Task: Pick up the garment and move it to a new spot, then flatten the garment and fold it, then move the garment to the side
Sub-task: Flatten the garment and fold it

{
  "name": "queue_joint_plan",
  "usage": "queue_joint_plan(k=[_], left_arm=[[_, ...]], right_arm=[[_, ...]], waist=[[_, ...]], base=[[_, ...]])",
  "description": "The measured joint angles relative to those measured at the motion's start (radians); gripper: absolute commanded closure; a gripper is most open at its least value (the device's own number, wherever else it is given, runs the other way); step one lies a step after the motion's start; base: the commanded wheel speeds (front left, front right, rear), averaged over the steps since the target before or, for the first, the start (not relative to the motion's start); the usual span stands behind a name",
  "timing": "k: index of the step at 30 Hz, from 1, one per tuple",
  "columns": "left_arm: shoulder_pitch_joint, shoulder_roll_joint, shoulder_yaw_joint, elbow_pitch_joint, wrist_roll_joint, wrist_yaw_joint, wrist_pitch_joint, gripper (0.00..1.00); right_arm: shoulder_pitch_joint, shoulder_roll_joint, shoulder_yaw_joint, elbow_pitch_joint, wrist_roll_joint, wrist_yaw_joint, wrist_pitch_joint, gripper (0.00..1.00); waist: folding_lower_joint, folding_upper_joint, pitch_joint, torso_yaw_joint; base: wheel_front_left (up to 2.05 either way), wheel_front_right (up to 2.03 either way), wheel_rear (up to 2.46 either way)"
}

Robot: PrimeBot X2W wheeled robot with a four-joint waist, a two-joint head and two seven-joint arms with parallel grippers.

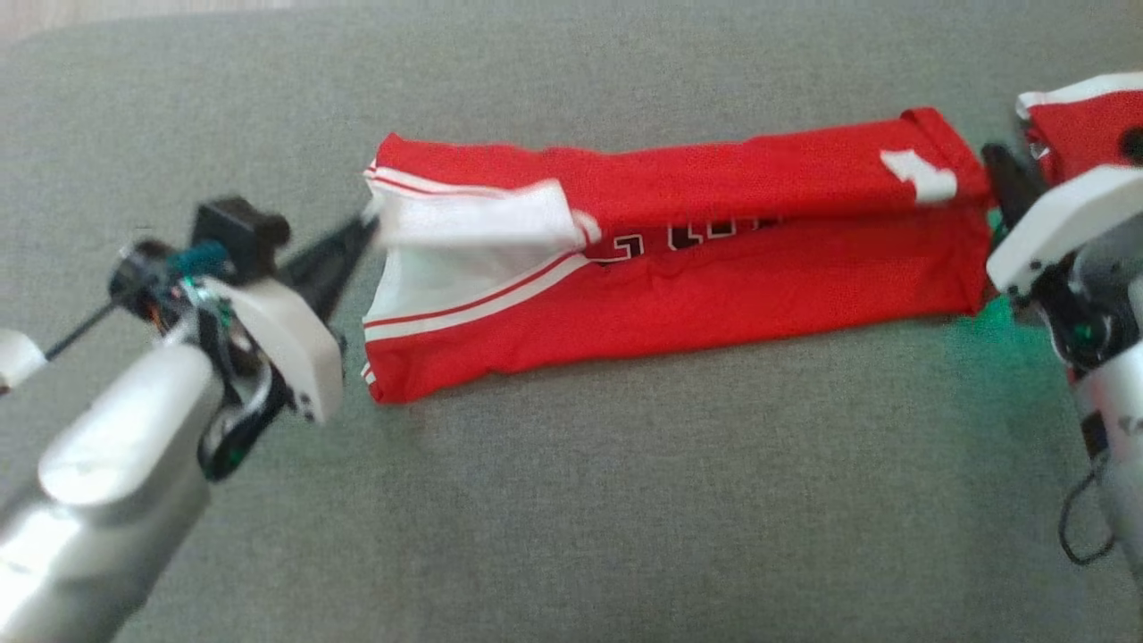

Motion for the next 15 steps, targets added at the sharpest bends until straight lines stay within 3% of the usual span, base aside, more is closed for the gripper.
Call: queue_joint_plan(k=[8, 15], left_arm=[[0.108, 0.069, -0.061, -0.152, -0.025, 0.035, 0.151, 1.00], [0.142, 0.079, -0.081, -0.202, -0.036, 0.062, 0.180, 1.00]], right_arm=[[0.072, -0.062, 0.060, -0.045, 0.032, 0.000, 0.142, 1.00], [0.092, -0.092, 0.077, -0.095, 0.044, 0.000, 0.215, 1.00]], waist=[[0.0001, 0.0000, -0.028, 0.000], [0.0002, 0.0000, -0.010, -0.003]], base=[[0.00, 0.00, 0.00], [0.00, 0.00, 0.00]])
